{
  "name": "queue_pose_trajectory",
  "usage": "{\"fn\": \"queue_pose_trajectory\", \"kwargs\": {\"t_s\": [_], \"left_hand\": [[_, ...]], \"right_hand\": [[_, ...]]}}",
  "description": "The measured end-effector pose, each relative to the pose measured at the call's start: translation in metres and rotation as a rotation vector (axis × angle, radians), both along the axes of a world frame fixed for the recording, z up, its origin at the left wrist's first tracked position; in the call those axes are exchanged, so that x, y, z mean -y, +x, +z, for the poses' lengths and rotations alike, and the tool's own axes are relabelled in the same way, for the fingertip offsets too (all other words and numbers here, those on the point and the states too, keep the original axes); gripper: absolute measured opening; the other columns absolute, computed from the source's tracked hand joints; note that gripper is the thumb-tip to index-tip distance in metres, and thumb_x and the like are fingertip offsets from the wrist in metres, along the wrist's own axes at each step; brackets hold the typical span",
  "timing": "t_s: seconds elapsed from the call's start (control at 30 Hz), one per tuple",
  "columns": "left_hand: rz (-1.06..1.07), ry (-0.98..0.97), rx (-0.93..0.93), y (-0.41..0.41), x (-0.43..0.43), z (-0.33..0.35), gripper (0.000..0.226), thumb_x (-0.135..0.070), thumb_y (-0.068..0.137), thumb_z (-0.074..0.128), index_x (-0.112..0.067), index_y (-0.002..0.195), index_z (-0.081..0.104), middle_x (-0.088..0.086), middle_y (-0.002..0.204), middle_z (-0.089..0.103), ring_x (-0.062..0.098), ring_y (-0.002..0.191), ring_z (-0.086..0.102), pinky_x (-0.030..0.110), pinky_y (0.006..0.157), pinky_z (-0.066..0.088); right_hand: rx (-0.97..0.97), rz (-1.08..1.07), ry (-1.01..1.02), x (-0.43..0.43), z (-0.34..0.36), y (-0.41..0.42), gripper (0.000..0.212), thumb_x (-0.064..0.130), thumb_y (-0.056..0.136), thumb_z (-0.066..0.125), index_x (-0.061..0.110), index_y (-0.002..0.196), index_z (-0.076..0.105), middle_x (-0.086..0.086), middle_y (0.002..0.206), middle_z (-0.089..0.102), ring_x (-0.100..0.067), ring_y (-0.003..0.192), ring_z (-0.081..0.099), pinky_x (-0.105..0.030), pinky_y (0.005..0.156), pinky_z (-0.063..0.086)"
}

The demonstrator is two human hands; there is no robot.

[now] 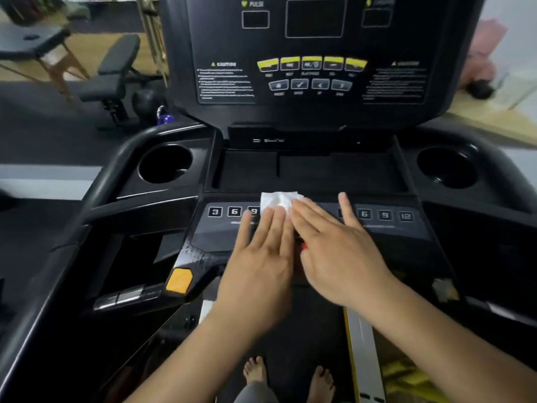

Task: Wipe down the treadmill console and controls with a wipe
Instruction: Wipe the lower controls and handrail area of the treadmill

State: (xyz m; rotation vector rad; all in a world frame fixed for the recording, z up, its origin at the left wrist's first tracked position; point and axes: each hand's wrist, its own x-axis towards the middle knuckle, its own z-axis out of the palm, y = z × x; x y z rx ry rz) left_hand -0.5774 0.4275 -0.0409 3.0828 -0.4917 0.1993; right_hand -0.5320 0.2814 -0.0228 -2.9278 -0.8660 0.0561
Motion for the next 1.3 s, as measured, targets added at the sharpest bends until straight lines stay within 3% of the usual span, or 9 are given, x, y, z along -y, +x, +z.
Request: {"fn": "queue_pose_trajectory", "kwargs": {"t_s": [0.17, 0.3, 0.47, 0.57, 0.7, 0.9, 1.07, 1.17, 1.3], "left_hand": [[-0.159, 0.080, 0.004, 0.024, 0.072, -0.004, 0.087, -0.029, 0.094, 0.045, 0.001, 0.149, -0.015, 0.022, 0.161, -0.012, 0.036, 0.149, -0.013, 0.055, 0.119, -0.009], [-0.281, 0.133, -0.002, 0.031, 0.118, -0.005, 0.092, -0.027, 0.094, 0.055, 0.000, 0.150, -0.014, 0.021, 0.161, -0.014, 0.035, 0.149, -0.012, 0.058, 0.119, -0.004], [-0.377, 0.165, -0.006, 0.017, 0.141, -0.003, 0.076, -0.025, 0.100, 0.041, 0.000, 0.152, -0.008, 0.021, 0.162, -0.010, 0.035, 0.150, -0.008, 0.062, 0.117, -0.007], [-0.402, 0.151, -0.024, -0.003, 0.124, -0.009, 0.073, -0.025, 0.096, 0.034, 0.000, 0.153, -0.005, 0.020, 0.163, -0.005, 0.035, 0.150, -0.006, 0.064, 0.116, -0.006], [-0.360, 0.046, -0.014, -0.017, 0.085, -0.019, 0.068, -0.024, 0.088, 0.040, -0.006, 0.152, 0.028, 0.012, 0.160, 0.027, 0.027, 0.149, 0.020, 0.063, 0.116, 0.014], [-0.187, -0.057, -0.015, -0.013, 0.033, -0.011, 0.076, -0.032, 0.078, 0.066, -0.007, 0.146, 0.043, 0.010, 0.153, 0.041, 0.022, 0.145, 0.032, 0.067, 0.113, 0.019], [0.010, -0.123, -0.011, -0.020, -0.014, -0.005, 0.071, -0.038, 0.082, 0.062, -0.007, 0.144, 0.047, 0.008, 0.152, 0.043, 0.021, 0.144, 0.034, 0.064, 0.113, 0.026], [0.121, -0.117, -0.028, -0.035, -0.049, -0.011, 0.078, -0.031, 0.075, 0.076, -0.007, 0.144, 0.047, 0.007, 0.152, 0.043, 0.022, 0.143, 0.035, 0.063, 0.113, 0.027], [0.203, -0.146, 0.001, -0.054, -0.095, -0.019, 0.073, -0.035, 0.080, 0.066, -0.009, 0.145, 0.046, 0.004, 0.153, 0.041, 0.020, 0.143, 0.035, 0.061, 0.115, 0.021]], "right_hand": [[0.047, -0.182, 0.007, 0.077, -0.005, -0.002, 0.064, 0.025, 0.090, 0.029, 0.017, 0.152, 0.013, 0.004, 0.161, 0.009, -0.004, 0.146, -0.001, -0.049, 0.120, -0.004], [0.113, -0.302, 0.051, 0.127, -0.009, -0.018, 0.062, 0.022, 0.086, 0.026, 0.008, 0.145, 0.037, -0.007, 0.153, 0.035, -0.009, 0.143, 0.016, -0.057, 0.116, 0.016], [0.179, -0.373, 0.103, 0.145, -0.012, -0.049, 0.056, 0.011, 0.078, 0.047, -0.004, 0.131, 0.053, -0.021, 0.137, 0.053, 0.002, 0.133, -0.007, -0.060, 0.101, 0.021], [0.117, -0.335, 0.104, 0.139, -0.019, -0.068, 0.058, 0.018, 0.082, 0.036, -0.002, 0.134, 0.051, -0.018, 0.141, 0.049, -0.011, 0.141, 0.015, -0.054, 0.114, 0.021], [0.034, -0.244, 0.133, 0.115, -0.024, -0.079, 0.064, 0.020, 0.078, 0.034, -0.001, 0.136, 0.050, -0.013, 0.147, 0.043, -0.020, 0.141, 0.031, -0.045, 0.115, 0.013], [0.013, -0.131, 0.079, 0.059, -0.017, -0.046, 0.067, 0.031, 0.086, 0.024, 0.006, 0.148, 0.031, -0.006, 0.157, 0.027, -0.017, 0.147, 0.017, -0.052, 0.119, 0.011], [-0.013, 0.030, 0.024, -0.002, -0.006, -0.026, 0.069, 0.037, 0.087, 0.015, 0.011, 0.151, 0.021, -0.004, 0.160, 0.015, -0.014, 0.148, 0.006, -0.050, 0.118, -0.005], [-0.032, 0.160, 0.024, -0.038, -0.006, -0.027, 0.068, 0.037, 0.090, 0.021, 0.012, 0.153, 0.011, -0.004, 0.162, 0.004, -0.015, 0.148, -0.004, -0.047, 0.115, -0.017], [-0.016, 0.303, 0.001, -0.083, -0.010, -0.032, 0.068, 0.036, 0.095, 0.028, 0.009, 0.153, 0.006, -0.007, 0.162, 0.001, -0.019, 0.149, -0.008, -0.049, 0.114, -0.020]]}}
